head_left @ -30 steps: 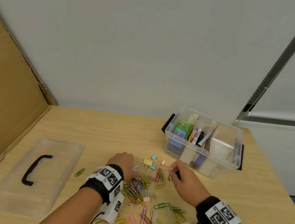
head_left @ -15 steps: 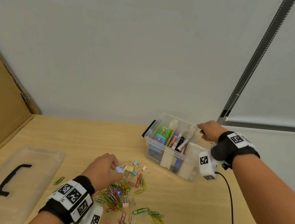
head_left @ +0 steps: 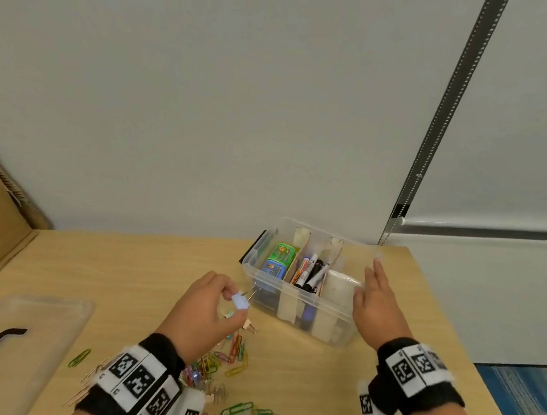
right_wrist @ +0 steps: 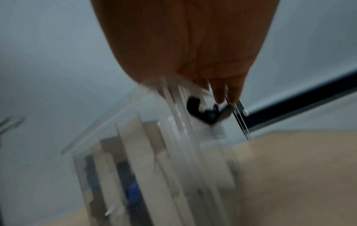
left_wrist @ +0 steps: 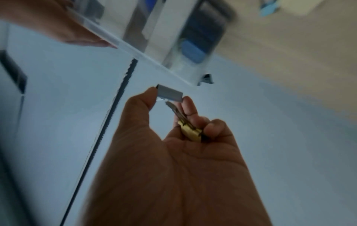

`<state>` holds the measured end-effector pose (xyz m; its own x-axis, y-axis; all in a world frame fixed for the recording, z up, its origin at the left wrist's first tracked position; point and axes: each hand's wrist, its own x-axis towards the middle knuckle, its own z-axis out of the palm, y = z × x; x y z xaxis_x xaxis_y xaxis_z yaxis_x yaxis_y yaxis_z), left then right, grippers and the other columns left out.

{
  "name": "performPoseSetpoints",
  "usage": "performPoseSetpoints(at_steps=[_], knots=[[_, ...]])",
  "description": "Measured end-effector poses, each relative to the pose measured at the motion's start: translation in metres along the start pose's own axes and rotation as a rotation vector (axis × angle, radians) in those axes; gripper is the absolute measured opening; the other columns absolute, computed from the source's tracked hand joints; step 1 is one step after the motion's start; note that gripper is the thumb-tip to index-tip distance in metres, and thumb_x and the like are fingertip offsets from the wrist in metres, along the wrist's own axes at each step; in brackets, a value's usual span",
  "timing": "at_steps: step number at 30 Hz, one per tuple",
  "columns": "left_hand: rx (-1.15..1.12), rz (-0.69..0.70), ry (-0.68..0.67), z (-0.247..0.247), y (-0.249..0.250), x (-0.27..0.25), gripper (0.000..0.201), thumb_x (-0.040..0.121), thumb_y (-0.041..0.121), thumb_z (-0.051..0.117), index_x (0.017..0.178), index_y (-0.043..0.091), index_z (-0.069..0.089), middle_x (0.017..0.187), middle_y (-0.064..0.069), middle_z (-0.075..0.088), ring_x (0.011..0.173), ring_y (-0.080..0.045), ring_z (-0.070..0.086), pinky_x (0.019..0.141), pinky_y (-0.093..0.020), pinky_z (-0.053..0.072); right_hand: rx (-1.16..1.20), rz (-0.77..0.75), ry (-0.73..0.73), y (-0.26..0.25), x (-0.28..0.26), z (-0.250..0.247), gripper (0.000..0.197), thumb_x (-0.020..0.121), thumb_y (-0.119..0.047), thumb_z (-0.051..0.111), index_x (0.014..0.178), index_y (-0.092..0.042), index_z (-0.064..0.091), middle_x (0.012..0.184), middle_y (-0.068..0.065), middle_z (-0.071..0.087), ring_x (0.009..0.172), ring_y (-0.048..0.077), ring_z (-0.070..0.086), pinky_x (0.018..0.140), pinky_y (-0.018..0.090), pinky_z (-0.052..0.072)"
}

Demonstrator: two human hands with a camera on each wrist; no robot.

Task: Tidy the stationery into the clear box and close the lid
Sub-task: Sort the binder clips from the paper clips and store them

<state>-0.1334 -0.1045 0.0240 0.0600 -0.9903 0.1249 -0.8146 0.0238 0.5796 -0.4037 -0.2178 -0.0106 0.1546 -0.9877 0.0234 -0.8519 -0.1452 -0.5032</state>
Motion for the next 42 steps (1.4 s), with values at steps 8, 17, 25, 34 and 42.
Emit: performPoseSetpoints(at_steps=[8, 17, 25, 34, 42], knots=[[0.208, 0.222, 0.039, 0.049, 0.109, 0.102, 0.034, 0.085, 0.034, 0.056, 0.114, 0.017, 0.051, 0.113, 0.0, 0.049, 0.106, -0.018, 0.045, 0.091, -0.033, 0.045, 0.278, -0.061, 0.236, 0.009, -0.006, 0.025, 0.051, 0.1, -0.016, 0.031, 0.15, -0.012, 0.021, 0.159, -0.012, 0.0, 0.145, 0.006, 0.015, 0.107, 0.017, 0.017], [0.535, 0.242, -0.402, 0.106, 0.145, 0.179, 0.045, 0.085, 0.012, 0.062, 0.127, 0.008, 0.047, 0.126, -0.015, 0.043, 0.115, -0.036, 0.048, 0.094, -0.047, 0.046, 0.297, -0.07, 0.292, 0.013, -0.005, 0.031, 0.052, 0.099, -0.017, 0.03, 0.151, -0.018, 0.019, 0.158, -0.017, 0.001, 0.142, 0.006, 0.023, 0.101, 0.025, 0.039], [0.302, 0.238, -0.468, 0.095, 0.15, 0.193, 0.064, 0.079, 0.02, 0.074, 0.135, 0.017, 0.044, 0.132, -0.01, 0.046, 0.114, -0.03, 0.055, 0.096, -0.039, 0.047, 0.3, -0.094, 0.297, 0.013, -0.004, 0.031, 0.054, 0.098, -0.014, 0.031, 0.15, -0.016, 0.018, 0.153, -0.021, -0.003, 0.143, 0.008, 0.022, 0.104, 0.023, 0.035], [-0.081, 0.27, -0.144, 0.008, 0.086, 0.107, 0.034, 0.092, 0.003, 0.042, 0.114, 0.021, 0.061, 0.116, 0.004, 0.06, 0.104, -0.011, 0.059, 0.094, -0.027, 0.048, 0.256, -0.065, 0.235, 0.015, -0.005, 0.026, 0.053, 0.1, -0.017, 0.031, 0.151, -0.014, 0.017, 0.16, -0.007, 0.002, 0.145, 0.012, 0.017, 0.113, 0.026, 0.021], [0.163, -0.055, -0.139, -0.008, -0.05, -0.004, 0.025, 0.095, 0.015, 0.047, 0.113, 0.027, 0.058, 0.116, 0.008, 0.059, 0.101, -0.008, 0.056, 0.089, -0.025, 0.047, 0.095, -0.349, 0.424, -0.033, -0.049, 0.021, 0.041, 0.089, -0.022, 0.042, 0.128, -0.012, 0.046, 0.138, 0.005, 0.04, 0.133, 0.022, 0.032, 0.112, 0.034, 0.026]])
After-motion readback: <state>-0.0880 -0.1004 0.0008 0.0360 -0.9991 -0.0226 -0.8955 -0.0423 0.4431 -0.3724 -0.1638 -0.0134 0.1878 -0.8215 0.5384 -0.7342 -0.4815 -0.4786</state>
